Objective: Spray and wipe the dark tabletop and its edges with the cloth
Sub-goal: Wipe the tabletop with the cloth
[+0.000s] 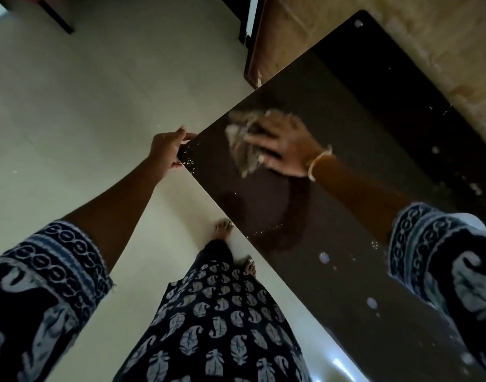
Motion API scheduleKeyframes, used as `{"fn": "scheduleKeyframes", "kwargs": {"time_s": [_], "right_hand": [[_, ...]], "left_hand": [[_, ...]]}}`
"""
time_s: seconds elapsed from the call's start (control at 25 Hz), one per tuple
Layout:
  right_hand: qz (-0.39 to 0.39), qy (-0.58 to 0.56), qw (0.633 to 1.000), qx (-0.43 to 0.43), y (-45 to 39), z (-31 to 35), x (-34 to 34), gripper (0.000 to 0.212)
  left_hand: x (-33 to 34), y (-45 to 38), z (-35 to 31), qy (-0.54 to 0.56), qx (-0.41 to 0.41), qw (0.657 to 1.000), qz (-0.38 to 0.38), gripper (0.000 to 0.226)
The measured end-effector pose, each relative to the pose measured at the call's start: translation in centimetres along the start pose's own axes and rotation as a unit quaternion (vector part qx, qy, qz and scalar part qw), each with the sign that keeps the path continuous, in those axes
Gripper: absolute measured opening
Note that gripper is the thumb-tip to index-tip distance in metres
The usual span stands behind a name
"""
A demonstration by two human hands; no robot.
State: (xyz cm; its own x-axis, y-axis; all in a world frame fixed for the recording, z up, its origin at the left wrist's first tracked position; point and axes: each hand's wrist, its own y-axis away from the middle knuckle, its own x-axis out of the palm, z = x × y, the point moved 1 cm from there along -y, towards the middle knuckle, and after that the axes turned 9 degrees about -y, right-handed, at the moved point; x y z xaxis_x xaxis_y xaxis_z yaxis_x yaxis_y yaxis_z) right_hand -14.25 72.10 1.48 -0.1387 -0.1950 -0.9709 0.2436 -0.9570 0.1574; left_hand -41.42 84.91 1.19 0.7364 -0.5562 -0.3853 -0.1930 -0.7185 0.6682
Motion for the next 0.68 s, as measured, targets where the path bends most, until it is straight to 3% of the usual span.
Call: {"fn": "scheduleKeyframes", "kwargs": {"time_s": [0.08,0.16,0.24,0.28,0.36,0.52,0.68], "right_hand": [[-0.034,-0.020,0.980,0.194,-1.6,-4.5,-1.3,0.056],[-0.050,-0.076,0.920,0.382,-2.6,-7.3,-2.5,0.057],[-0.044,-0.121,0.870,0.476,-3.4,-7.4,-3.1,0.057],[-0.043,-0.125,0.866,0.483,-3.5,-6.5,-3.0,0.058],[-0.056,-0.101,0.897,0.427,-2.9,-3.2,-1.9,0.058],[-0.018,-0.059,0.985,0.162,2.5,7.8,1.3,0.055],[0.038,-0.032,0.998,-0.037,10.2,13.3,4.0,0.055]], "left_hand": [[0.1,0.1,0.7,0.074,-0.031,0.997,0.021,0.042],[0.3,0.3,1.5,0.132,-0.059,0.989,0.032,0.045],[0.6,0.9,2.2,0.182,-0.072,0.980,0.033,0.044],[0.9,1.4,2.5,0.204,-0.077,0.975,0.030,0.043],[1.6,2.5,3.2,0.252,-0.085,0.963,0.035,0.043],[4.2,6.3,4.8,0.300,-0.095,0.946,0.073,0.033],[7.7,10.3,6.0,0.302,-0.087,0.942,0.118,0.021]]}}
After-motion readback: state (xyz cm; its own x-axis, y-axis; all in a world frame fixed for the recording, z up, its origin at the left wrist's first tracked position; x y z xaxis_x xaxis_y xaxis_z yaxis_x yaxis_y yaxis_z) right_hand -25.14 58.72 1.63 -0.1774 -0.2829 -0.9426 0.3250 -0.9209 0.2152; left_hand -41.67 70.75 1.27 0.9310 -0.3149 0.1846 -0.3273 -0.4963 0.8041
